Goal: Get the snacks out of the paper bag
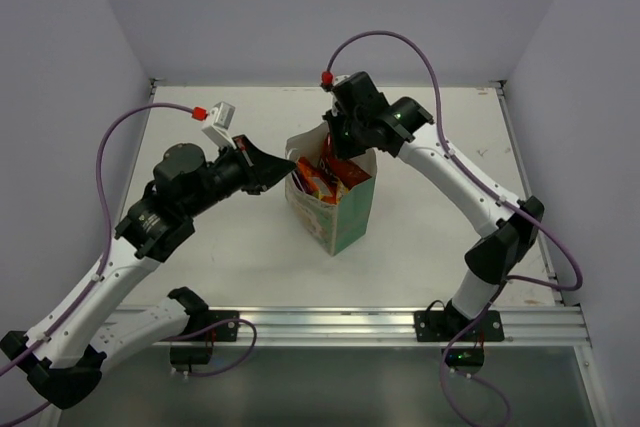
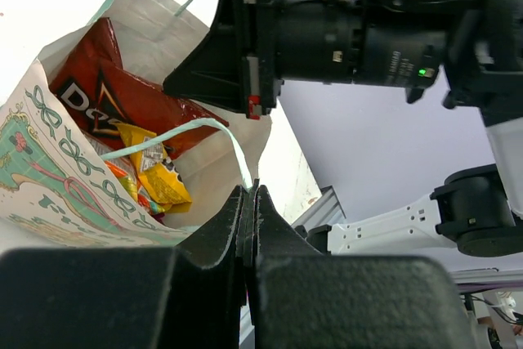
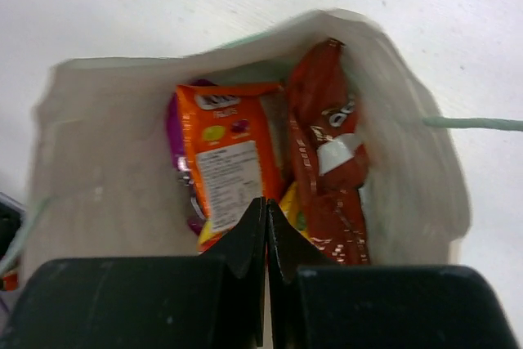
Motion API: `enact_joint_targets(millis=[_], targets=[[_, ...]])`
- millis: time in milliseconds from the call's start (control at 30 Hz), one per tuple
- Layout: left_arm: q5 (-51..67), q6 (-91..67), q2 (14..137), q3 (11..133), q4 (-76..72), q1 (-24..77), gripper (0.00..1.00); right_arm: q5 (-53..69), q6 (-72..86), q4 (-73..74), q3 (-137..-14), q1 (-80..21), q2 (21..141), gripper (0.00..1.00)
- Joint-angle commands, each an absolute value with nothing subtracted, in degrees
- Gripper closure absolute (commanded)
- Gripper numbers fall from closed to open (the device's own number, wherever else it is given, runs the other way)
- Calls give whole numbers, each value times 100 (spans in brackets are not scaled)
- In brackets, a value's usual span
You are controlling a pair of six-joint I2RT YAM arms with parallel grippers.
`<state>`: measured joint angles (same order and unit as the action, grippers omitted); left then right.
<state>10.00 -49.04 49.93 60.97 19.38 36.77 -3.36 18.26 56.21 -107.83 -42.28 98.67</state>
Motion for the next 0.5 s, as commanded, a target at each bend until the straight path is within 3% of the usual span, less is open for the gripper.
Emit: enact_joint_targets(millis=[0, 267, 333, 467], targets=[[1002, -5027, 5001, 6293, 1661, 3700, 100, -342, 1407, 5511, -10530, -4035, 9659, 100], [1107, -5080, 5010, 6223, 1521, 3691, 100, -343, 1151, 5168, -10310, -4034, 9677, 98], [1107, -5063, 5001, 6214, 1521, 3700, 100, -299, 1160, 5063, -10275, -4034, 9668, 83], [1160, -5062, 5027, 6188, 1521, 3700, 100, -343, 1169, 5019, -10257, -4034, 9756, 68]])
